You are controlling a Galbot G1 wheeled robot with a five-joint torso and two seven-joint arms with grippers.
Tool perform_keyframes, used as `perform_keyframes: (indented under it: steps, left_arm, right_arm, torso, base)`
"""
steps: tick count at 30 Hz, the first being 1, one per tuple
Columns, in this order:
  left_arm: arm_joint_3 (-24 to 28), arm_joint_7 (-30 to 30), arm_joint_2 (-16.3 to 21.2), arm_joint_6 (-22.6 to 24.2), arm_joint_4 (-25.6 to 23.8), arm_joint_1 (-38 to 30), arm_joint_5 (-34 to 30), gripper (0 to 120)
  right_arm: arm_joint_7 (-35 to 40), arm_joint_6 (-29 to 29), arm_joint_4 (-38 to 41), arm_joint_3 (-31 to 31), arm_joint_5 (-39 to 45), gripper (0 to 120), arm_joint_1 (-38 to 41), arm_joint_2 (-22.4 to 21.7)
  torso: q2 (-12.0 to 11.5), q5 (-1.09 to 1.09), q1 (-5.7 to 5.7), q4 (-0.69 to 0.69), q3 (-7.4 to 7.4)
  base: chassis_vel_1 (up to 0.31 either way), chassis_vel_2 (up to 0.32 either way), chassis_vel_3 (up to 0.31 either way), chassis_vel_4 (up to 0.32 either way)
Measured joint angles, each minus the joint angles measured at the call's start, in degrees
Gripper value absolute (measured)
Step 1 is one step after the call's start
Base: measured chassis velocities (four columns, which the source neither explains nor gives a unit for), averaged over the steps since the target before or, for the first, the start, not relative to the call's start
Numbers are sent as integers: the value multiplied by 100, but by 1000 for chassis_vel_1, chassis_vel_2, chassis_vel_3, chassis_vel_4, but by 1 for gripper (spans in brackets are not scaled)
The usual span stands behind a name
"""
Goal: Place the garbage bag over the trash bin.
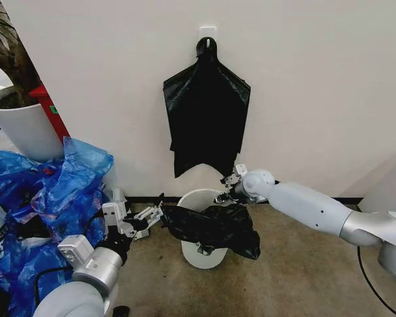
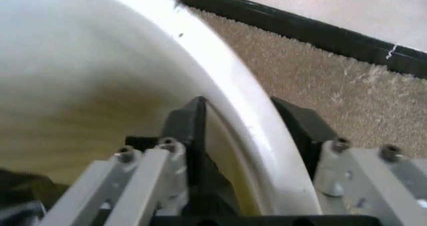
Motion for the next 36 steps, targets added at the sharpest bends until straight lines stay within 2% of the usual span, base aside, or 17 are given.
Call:
perform_keyframes:
  steps: [2,6,8,11,14,16,19,22,27,31,32,36]
  left_arm:
    - [7,0,-1,-4,0,1,3,100]
    - [75,0,-13,-24,-1,-4,50,100]
    - [106,0,-19,-28,-2,-7,69,100]
    - [211,4,-58,-45,-2,-21,143,100]
    - [317,64,-80,-80,-3,-5,307,100]
    - [326,84,-80,-86,-3,3,339,100]
    - [347,125,-82,-112,-4,10,415,100]
    - [357,135,-85,-143,-4,10,453,100]
    - [335,134,-83,-160,-4,5,441,100]
    - [315,133,-82,-168,-4,1,428,100]
    - [273,119,-77,-180,-3,-42,374,100]
    - [262,114,-63,-177,-3,-152,328,100]
  right_arm:
    - [81,0,38,21,26,26,-25,-11]
    - [490,-1,202,184,246,12,-150,-44]
    - [605,-1,256,240,337,10,-181,-58]
    - [987,-3,477,467,722,1,-314,-140]
    - [1888,-2,856,892,1552,0,-523,-321]
    - [2097,0,962,987,1717,0,-565,-357]
    - [2552,5,1203,1211,1973,0,-682,-419]
    - [3252,12,1616,1721,2350,0,-982,-538]
    - [3824,70,2099,2148,2711,0,-1353,-750]
    - [3969,171,2326,2213,2774,0,-1504,-884]
    - [4274,562,2848,2440,2816,0,-2000,-1130]
    - [4683,1240,3527,3433,2511,0,-3088,-1126]
  torso:
    - [0,0,0,0,0]
    - [0,1,0,0,0]
    - [0,1,0,0,1]
    - [0,3,0,3,2]
    - [-1,2,1,-1,2]
    - [0,2,2,-4,2]
    - [0,2,1,-1,1]
    - [0,2,1,1,1]
    - [0,2,1,1,0]
    - [0,3,1,1,1]
    - [0,1,1,-5,1]
    - [0,1,0,1,0]
  base:
    - [0,0,0,0]
    - [0,0,0,0]
    - [0,0,0,0]
    - [0,0,0,0]
    - [0,0,0,0]
    - [0,0,0,0]
    - [0,0,0,0]
    - [0,0,0,0]
    - [0,0,0,0]
    - [0,0,0,0]
    - [0,0,0,0]
    - [0,0,0,0]
